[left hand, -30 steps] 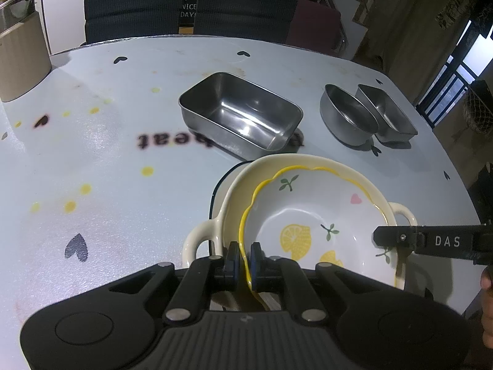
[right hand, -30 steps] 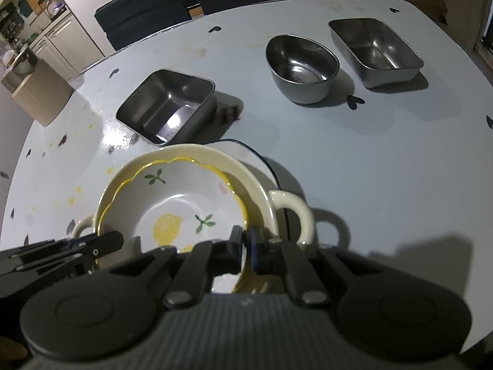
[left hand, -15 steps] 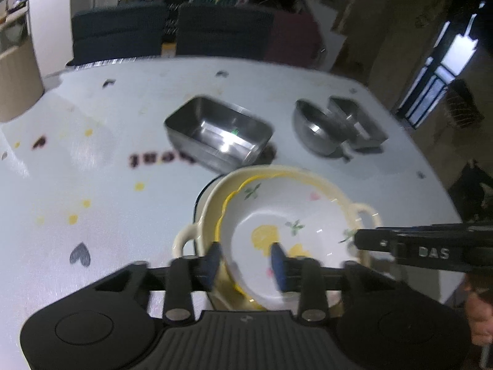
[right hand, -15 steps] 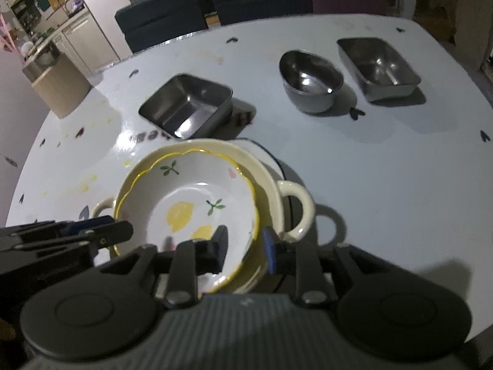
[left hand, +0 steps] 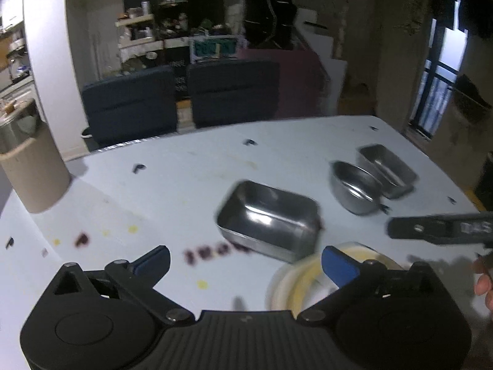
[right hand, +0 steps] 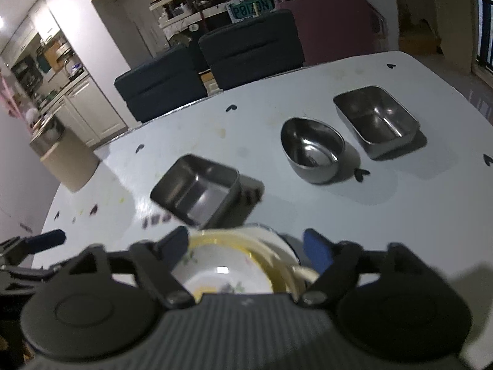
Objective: Organize plates and bowls
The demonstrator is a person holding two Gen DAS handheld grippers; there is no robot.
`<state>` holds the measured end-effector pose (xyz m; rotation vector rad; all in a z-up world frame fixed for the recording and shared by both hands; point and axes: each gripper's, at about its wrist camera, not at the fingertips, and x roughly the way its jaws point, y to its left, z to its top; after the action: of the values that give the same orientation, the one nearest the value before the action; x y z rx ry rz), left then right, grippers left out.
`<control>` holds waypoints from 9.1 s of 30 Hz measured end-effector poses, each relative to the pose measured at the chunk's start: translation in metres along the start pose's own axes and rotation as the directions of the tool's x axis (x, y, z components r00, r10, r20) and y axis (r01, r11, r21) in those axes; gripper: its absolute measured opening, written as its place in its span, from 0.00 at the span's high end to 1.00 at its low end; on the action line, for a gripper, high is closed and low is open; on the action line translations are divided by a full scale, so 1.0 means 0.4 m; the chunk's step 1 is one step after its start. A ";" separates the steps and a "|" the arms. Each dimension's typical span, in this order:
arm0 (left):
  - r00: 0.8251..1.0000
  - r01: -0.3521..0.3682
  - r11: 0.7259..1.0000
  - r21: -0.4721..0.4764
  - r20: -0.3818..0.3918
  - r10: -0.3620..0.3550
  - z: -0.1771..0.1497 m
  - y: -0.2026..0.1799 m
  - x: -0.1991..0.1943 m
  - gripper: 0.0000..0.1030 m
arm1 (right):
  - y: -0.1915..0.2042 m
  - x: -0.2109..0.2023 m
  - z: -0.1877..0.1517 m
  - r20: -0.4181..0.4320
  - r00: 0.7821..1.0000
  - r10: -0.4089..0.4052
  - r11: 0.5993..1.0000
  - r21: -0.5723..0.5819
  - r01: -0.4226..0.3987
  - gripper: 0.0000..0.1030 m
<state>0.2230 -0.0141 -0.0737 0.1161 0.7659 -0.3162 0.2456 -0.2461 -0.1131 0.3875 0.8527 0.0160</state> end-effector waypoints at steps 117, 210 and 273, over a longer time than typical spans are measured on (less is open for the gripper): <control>0.934 -0.198 0.956 -0.219 -0.338 0.116 -0.270 0.402 -0.027 0.96 | 0.510 0.379 -0.175 -0.332 0.939 0.090 0.928 -0.315 -0.200 0.90; 0.981 0.194 0.964 -0.181 0.058 -0.186 0.188 -0.216 0.312 0.00 | -0.438 0.285 0.170 0.023 0.959 -0.281 0.775 0.595 0.213 0.29; 0.868 0.416 0.892 -0.174 -0.217 -0.447 0.129 -0.621 0.591 0.92 | -0.558 0.234 0.158 -0.072 0.951 -0.300 0.929 0.204 0.308 0.95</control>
<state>0.3370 -0.3169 -0.1988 -0.1399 1.0632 -0.6916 0.3232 -0.4586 -0.2197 0.4528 0.9498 -0.3600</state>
